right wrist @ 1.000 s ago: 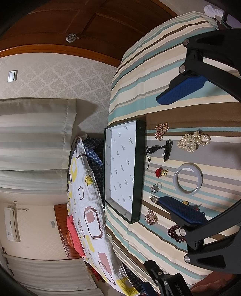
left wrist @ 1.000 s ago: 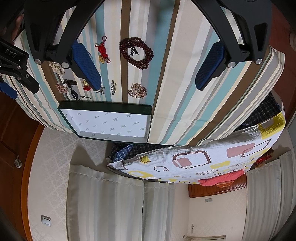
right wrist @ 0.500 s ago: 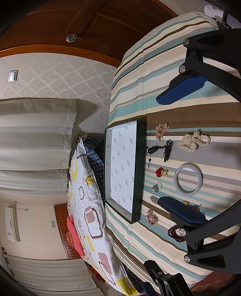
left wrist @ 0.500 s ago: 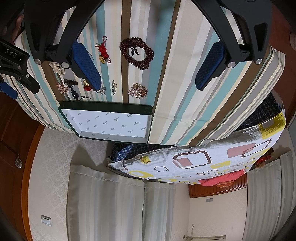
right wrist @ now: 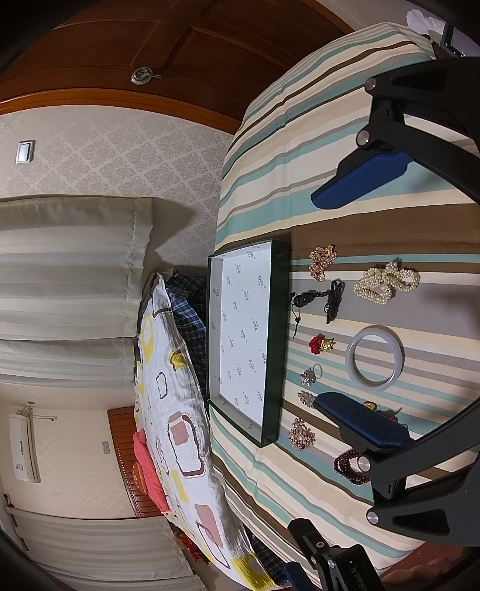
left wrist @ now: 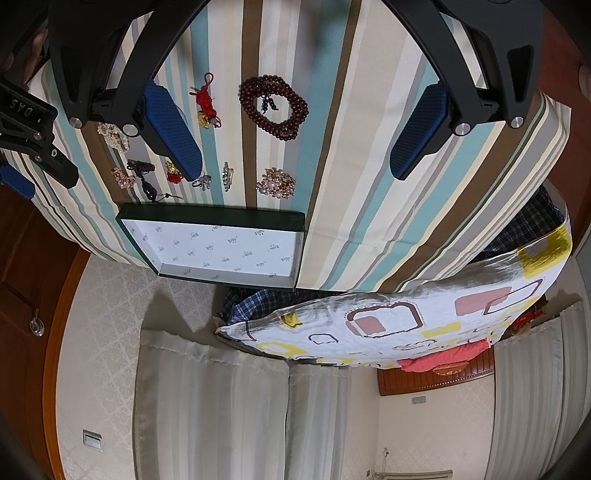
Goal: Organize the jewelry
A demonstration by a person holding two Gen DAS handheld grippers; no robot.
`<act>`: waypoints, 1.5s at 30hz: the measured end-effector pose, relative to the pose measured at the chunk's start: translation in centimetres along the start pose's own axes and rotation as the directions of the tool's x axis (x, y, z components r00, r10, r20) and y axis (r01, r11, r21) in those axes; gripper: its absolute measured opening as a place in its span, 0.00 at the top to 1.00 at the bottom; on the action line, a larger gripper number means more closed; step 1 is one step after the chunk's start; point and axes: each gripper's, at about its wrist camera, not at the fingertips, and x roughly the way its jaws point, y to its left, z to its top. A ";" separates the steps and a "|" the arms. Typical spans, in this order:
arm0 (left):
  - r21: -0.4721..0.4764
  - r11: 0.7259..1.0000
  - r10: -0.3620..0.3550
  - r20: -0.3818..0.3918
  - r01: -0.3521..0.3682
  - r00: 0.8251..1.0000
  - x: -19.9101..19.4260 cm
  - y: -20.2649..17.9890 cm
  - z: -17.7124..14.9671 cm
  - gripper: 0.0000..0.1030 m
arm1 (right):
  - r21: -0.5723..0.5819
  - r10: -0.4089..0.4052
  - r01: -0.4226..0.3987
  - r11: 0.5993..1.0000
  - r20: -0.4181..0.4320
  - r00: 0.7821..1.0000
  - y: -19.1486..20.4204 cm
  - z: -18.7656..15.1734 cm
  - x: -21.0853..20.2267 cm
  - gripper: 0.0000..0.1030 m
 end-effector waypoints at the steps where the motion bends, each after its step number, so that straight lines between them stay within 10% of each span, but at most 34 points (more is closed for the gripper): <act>1: 0.002 1.000 0.000 0.001 0.000 1.000 0.0 0.0 -0.1 0.04 | 0.001 0.001 -0.001 1.000 0.001 1.000 0.0 0.1 0.0 0.06; 38: 0.073 0.997 -0.012 -0.275 0.033 0.961 10.7 -0.2 -6.6 0.04 | 0.015 0.048 -0.047 0.999 -0.085 0.995 -1.0 -6.4 6.7 0.06; 45: 0.091 0.994 -0.036 -0.239 0.059 0.970 10.0 -0.5 -6.7 0.34 | 0.049 0.057 -0.052 0.997 -0.089 0.994 -2.0 -6.0 7.1 0.06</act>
